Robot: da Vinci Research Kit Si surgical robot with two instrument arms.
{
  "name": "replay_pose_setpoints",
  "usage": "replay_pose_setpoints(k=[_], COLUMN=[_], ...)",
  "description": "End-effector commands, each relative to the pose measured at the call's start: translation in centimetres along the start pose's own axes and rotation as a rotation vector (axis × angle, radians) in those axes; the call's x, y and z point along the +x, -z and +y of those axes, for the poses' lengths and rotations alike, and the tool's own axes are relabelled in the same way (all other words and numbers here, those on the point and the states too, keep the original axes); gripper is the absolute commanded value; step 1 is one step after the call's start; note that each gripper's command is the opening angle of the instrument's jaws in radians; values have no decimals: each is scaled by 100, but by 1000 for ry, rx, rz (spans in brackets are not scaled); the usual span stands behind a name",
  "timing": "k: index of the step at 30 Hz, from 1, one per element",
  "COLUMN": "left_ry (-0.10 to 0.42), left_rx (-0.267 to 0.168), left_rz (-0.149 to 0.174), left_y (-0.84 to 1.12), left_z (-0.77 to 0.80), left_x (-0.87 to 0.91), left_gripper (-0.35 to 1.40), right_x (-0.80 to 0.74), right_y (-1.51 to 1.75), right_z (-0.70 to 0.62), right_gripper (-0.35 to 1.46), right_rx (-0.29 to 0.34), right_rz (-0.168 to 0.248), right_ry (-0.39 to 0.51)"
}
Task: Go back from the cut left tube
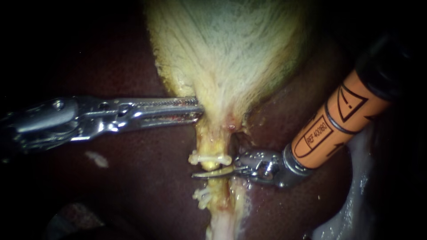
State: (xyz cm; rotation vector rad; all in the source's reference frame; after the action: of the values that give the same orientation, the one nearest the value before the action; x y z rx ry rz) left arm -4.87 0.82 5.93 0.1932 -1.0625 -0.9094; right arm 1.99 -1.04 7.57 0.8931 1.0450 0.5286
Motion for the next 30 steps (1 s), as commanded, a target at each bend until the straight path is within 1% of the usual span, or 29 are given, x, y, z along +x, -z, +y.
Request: replay_pose_setpoints(k=[1,7,9,11,16,22,23,25,30], left_ry=[0,0,0,0,0,0,0,0,0], left_rx=[0,0,1,1,1,1,1,1,1], left_rz=[0,0,0,0,0,0,0,0,0], left_y=[0,-1,-1,-1,-1,-1,-1,-2,-2], left_z=[0,2,3,4,4,5,5,5,5], left_x=[0,1,1,1,1,2,2,2,2], left_gripper=[5,5,5,5,5,5,5,5,5], right_x=[0,1,1,2,2,2,2,3,3], right_y=[0,1,1,0,-1,-2,-2,-3,-3], right_z=[-1,-7,-9,-10,-12,-15,-15,-15,-15], right_gripper=[-35,-35,-23,-16,15,42,44,57,73], right_rx=[0,3,6,7,-7,-26,-26,-27,-30], right_rz=[0,-1,-3,-3,4,13,13,13,14], right_ry=[0,1,1,1,1,2,2,1,1])
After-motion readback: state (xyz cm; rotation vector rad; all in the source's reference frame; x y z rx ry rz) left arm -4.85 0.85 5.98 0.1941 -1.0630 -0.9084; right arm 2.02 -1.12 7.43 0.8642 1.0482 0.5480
